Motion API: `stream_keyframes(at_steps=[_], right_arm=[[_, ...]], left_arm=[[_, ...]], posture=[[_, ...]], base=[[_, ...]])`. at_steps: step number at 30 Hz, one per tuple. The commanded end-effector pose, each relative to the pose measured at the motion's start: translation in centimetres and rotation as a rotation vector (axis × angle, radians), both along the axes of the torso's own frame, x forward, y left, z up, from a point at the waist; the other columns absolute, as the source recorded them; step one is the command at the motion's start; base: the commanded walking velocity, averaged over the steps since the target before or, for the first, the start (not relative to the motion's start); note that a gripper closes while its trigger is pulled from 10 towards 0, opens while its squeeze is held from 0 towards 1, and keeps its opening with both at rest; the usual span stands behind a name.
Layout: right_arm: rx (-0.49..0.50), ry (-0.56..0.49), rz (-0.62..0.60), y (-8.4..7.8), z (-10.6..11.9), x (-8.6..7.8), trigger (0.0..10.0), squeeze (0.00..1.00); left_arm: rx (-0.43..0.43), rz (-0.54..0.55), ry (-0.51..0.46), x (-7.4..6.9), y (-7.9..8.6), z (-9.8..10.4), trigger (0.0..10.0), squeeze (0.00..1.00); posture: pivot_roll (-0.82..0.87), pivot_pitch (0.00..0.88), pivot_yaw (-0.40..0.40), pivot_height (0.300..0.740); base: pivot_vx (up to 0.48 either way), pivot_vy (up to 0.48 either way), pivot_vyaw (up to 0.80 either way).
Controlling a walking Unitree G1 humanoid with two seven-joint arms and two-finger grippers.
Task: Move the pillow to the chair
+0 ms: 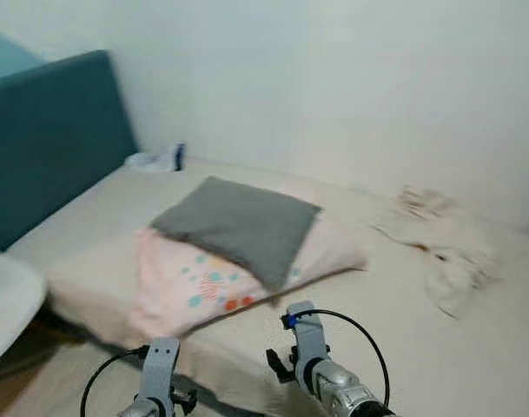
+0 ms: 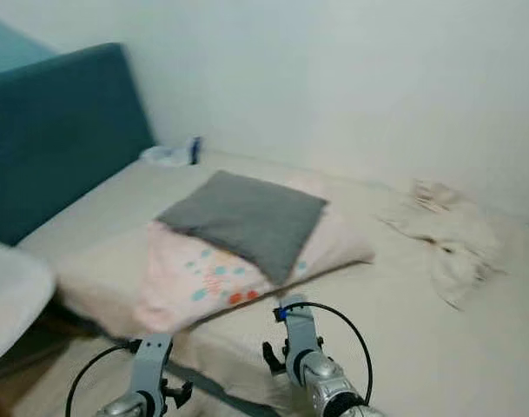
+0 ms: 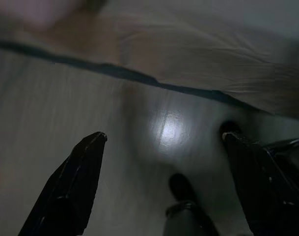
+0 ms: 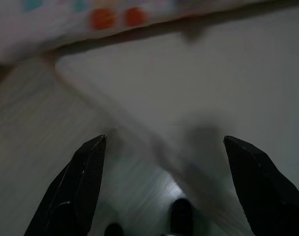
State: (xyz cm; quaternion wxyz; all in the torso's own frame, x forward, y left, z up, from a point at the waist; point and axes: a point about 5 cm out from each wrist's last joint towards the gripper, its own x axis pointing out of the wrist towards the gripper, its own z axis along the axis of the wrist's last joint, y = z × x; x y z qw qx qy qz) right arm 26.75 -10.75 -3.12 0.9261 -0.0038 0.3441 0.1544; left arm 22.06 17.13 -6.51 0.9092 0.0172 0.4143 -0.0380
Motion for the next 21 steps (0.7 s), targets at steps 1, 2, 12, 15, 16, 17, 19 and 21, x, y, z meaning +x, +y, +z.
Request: stream_keyframes(at_steps=[1,2,12,15,16,17,19,21], right_arm=[[0.014,-0.020,-0.026,-0.1,0.3,0.3,10.0,0.00],[0.027,-0.021,-0.041,-0.2,0.3,0.4,10.0,0.00],[0.105,-0.062,-0.099,-1.1,0.8,0.8,10.0,0.00],[0.137,-0.086,-0.091,-0.7,1.3,1.2,10.0,0.00],[0.150,-0.096,-0.082,-0.4,1.5,1.4,10.0,0.00],[0.172,-0.099,-0.074,-0.2,1.6,1.5,10.0,0.00],[0.185,-0.103,-0.066,0.0,1.7,1.6,10.0,0.00],[0.230,-0.094,-0.046,0.4,1.8,1.5,10.0,0.00]], left_arm=[[0.014,-0.012,0.039,-0.7,-0.1,-0.5,10.0,0.00],[0.016,-0.012,0.041,-0.7,-0.1,-0.5,10.0,0.00],[0.042,-0.007,0.071,-1.5,-0.1,-1.0,10.0,0.00],[0.041,0.001,0.074,-1.7,-0.2,-1.1,10.0,0.00],[0.042,0.006,0.076,-1.7,-0.1,-1.1,10.0,0.00],[0.043,0.010,0.076,-1.7,0.0,-1.1,10.0,0.00],[0.044,0.013,0.075,-1.7,0.1,-1.1,10.0,0.00],[0.048,0.019,0.073,-1.6,0.3,-1.0,10.0,0.00]], posture=[[-0.09,0.000,0.065,0.740],[-0.10,0.000,0.069,0.740],[-0.13,0.000,0.083,0.740],[-0.12,0.000,0.083,0.740],[-0.12,0.000,0.083,0.740],[-0.11,0.000,0.082,0.740],[-0.11,0.000,0.081,0.740],[-0.10,0.000,0.080,0.740]], base=[[0.000,0.000,-0.78],[0.000,0.000,-0.78],[0.000,0.000,-0.63],[0.000,0.000,0.00],[0.000,0.000,0.00],[0.000,0.000,0.00],[0.000,0.000,0.00],[0.000,0.000,0.00]])
